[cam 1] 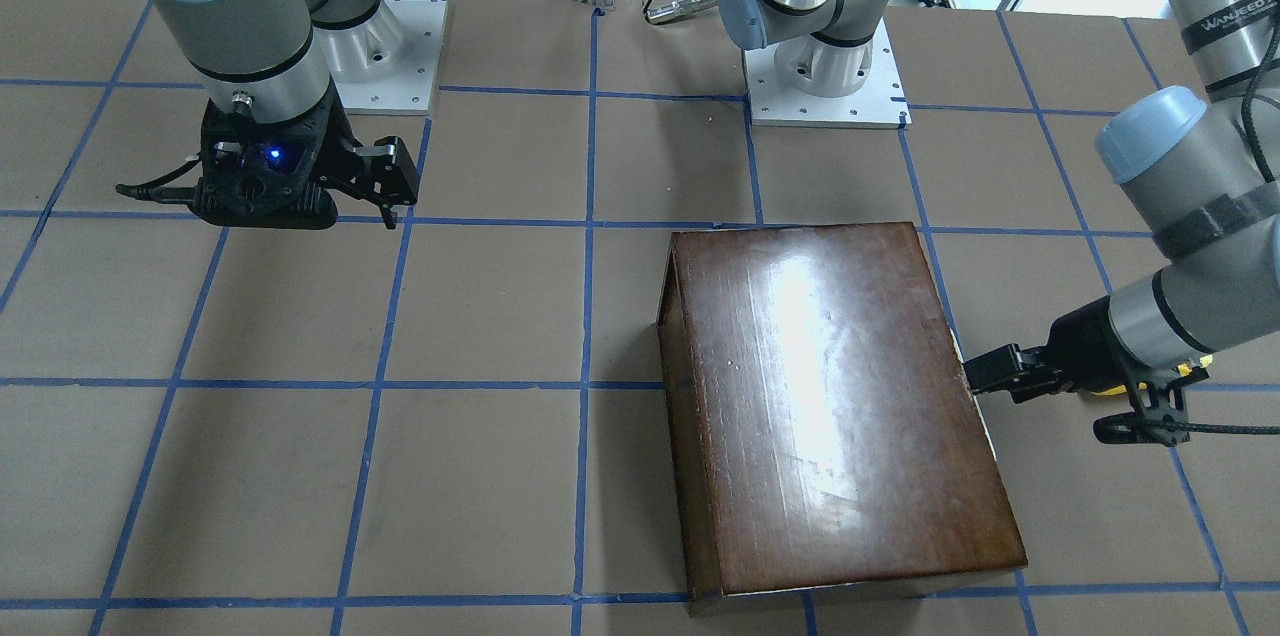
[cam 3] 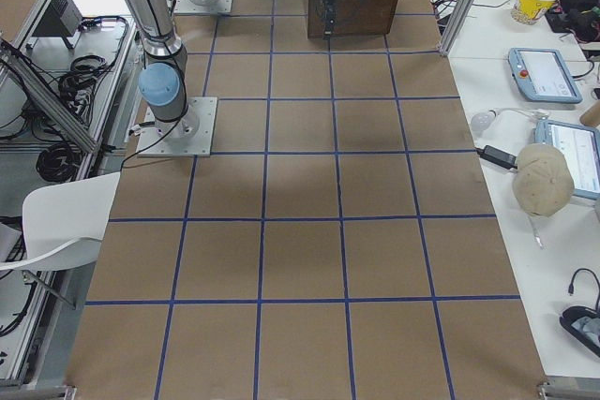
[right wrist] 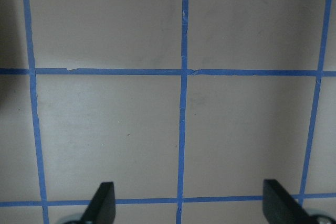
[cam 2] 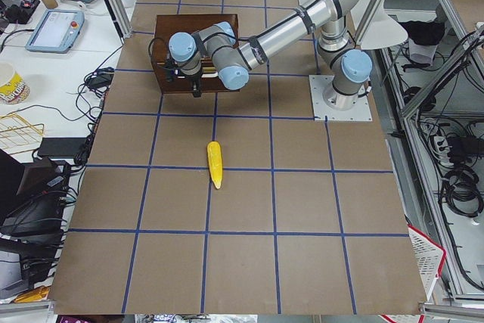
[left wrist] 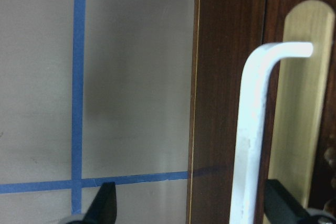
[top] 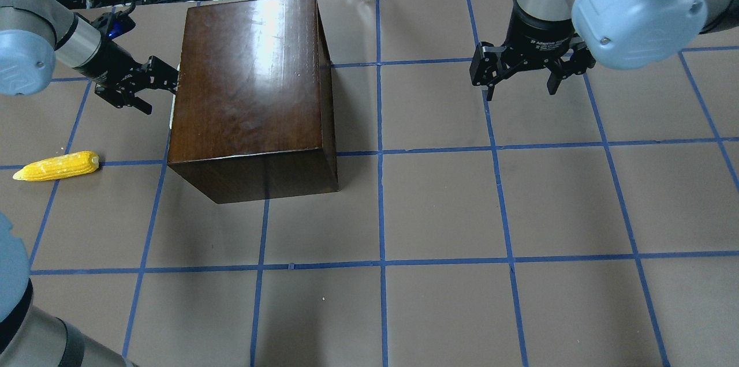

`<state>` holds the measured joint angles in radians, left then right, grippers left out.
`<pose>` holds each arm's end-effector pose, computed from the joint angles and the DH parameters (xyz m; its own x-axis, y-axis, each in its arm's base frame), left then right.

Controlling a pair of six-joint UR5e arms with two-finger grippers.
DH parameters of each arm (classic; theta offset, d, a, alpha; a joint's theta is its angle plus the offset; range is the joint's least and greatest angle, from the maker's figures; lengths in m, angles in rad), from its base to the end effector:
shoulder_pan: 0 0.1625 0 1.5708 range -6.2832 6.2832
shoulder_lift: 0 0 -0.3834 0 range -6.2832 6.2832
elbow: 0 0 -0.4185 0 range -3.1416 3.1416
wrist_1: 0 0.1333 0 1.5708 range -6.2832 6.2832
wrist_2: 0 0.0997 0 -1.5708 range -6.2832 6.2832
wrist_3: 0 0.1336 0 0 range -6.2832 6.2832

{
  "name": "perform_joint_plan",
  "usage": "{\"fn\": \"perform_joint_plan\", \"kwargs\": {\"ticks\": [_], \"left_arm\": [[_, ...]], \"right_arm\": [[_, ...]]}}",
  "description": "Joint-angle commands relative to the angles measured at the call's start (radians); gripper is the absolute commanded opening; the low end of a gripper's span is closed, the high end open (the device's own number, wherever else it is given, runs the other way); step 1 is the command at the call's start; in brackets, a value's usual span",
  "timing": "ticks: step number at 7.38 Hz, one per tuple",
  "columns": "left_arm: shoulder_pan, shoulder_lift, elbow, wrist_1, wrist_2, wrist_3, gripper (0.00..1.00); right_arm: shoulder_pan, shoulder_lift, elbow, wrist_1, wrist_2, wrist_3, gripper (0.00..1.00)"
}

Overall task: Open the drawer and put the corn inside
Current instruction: 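Position the left gripper around the white drawer handle and close it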

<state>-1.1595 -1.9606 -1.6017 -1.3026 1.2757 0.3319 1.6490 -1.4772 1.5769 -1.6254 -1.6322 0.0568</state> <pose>0.0848 -0.6250 0.2047 -0.9412 -0.1047 0.3213 -0.0936 0.9944 0.0500 0.1674 -0.5344 0.3649 -0.9977 -0.0241 0.0638 -0.0214 0.9989 0.0415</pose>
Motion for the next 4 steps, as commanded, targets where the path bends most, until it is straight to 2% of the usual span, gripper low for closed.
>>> {"fn": "perform_joint_plan", "kwargs": {"ticks": [1,4], "left_arm": [[0.0,0.0,-0.003,0.0,-0.001,0.006,1.0],[0.0,-0.007,-0.006,0.034,0.004,0.027,1.0]], "right_arm": [[0.0,0.0,0.0,0.001,0.0,0.0,1.0],[0.0,0.0,0.0,0.001,0.0,0.0,1.0]]}}
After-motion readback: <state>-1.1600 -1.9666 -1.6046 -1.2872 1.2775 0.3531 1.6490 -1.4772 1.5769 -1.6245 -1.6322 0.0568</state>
